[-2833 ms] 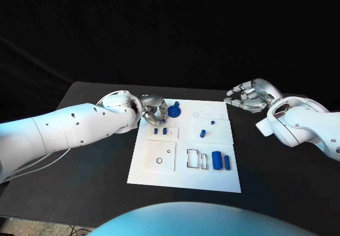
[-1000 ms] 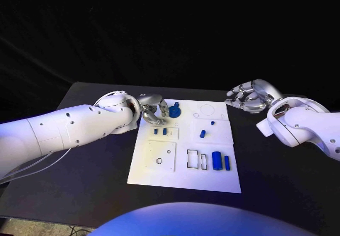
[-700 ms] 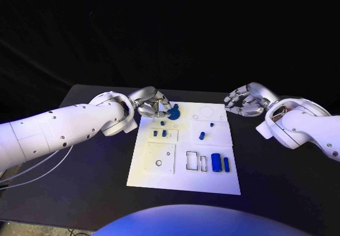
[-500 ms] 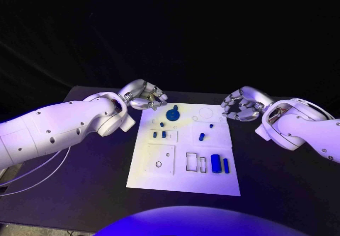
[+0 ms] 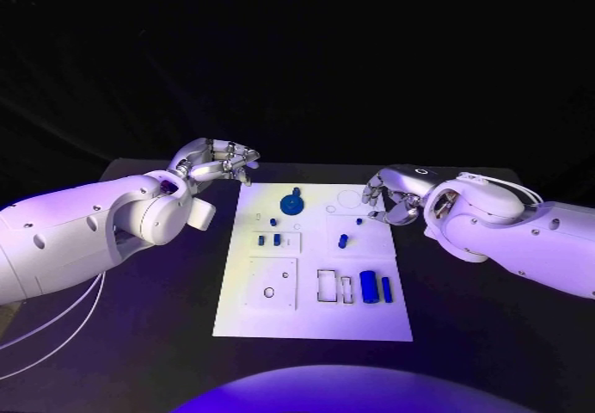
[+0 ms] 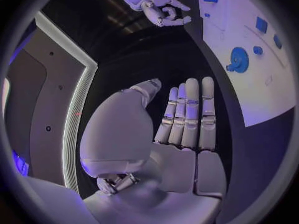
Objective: Assemble the parts on the task board
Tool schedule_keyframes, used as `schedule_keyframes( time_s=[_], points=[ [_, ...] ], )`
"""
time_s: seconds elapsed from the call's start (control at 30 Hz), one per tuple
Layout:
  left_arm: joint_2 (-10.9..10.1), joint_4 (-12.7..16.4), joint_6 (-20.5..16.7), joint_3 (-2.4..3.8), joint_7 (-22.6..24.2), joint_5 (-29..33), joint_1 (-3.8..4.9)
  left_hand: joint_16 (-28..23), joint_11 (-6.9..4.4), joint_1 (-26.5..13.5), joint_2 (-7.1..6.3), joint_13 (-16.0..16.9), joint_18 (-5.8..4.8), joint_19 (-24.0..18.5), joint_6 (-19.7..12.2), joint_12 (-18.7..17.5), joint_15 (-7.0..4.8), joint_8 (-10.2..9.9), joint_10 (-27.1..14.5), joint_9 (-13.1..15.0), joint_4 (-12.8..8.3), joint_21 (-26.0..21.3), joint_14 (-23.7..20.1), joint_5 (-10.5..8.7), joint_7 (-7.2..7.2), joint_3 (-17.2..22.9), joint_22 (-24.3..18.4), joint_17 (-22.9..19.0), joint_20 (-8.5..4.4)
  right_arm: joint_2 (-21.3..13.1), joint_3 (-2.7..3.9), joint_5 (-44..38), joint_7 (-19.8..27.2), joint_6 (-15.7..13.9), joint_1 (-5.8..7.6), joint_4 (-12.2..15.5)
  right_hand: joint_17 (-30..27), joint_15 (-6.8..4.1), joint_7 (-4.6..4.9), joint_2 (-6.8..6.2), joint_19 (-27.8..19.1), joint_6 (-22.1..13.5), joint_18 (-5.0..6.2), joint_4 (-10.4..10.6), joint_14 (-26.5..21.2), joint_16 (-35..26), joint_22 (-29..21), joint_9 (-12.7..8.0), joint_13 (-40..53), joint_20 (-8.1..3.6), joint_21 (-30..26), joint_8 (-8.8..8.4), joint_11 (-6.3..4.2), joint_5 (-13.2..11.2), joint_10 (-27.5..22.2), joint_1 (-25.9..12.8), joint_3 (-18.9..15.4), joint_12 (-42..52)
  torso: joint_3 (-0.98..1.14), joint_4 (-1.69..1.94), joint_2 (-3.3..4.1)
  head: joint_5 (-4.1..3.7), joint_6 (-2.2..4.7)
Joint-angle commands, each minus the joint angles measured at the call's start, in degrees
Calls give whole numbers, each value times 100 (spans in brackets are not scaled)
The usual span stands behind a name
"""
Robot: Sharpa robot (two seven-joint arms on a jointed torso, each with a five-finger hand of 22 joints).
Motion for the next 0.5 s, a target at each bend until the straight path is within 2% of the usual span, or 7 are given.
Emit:
schedule_keyframes(
  time_s=[0.03,0.13,0.33,0.5],
  points=[
    [-27,94,275,5,331,645,0,-20,3,74,12,-16,59,55,-38,-36,-10,25,43,8,-41,-28,19,147,-23,7,-10,-6,6,84,-5,-598,-286,244,-20,-45,19,25,-6,3,27,28,-19,-52,272,30,1051,-20,-50,-13,17,-17,-3,-18,38,-85,21,-75,-3,9,5,-106,1],
    [-57,156,345,4,418,752,-1,-31,15,-24,-41,-36,52,66,-88,-53,3,32,46,7,28,-66,21,155,-5,-91,-26,-5,11,191,-14,-688,-357,271,-48,-125,0,39,12,-5,15,2,-15,-98,270,21,1047,-49,-128,-15,-13,-58,13,-16,22,-107,26,-176,0,-10,5,-116,1],
    [-100,272,400,4,512,861,-2,-39,18,-59,-80,-45,51,72,-111,-61,7,41,45,8,55,-92,16,183,1,-155,-38,-5,14,397,-25,-836,-459,275,-128,-316,-45,82,65,0,-6,-5,-11,-161,256,1,1038,-86,-227,17,-61,-99,72,-22,-21,-143,-23,-305,-12,0,22,-125,-4],
    [-122,341,408,4,520,896,-2,-39,18,-58,-80,-45,51,72,-111,-61,7,42,45,8,55,-93,16,184,0,-157,-39,-5,14,525,-30,-862,-462,313,-203,-455,-41,93,72,20,4,8,-16,-189,254,4,1046,-97,-254,32,-41,-105,83,-16,-25,-129,-24,-336,-8,8,20,-123,-27]
  ],
)
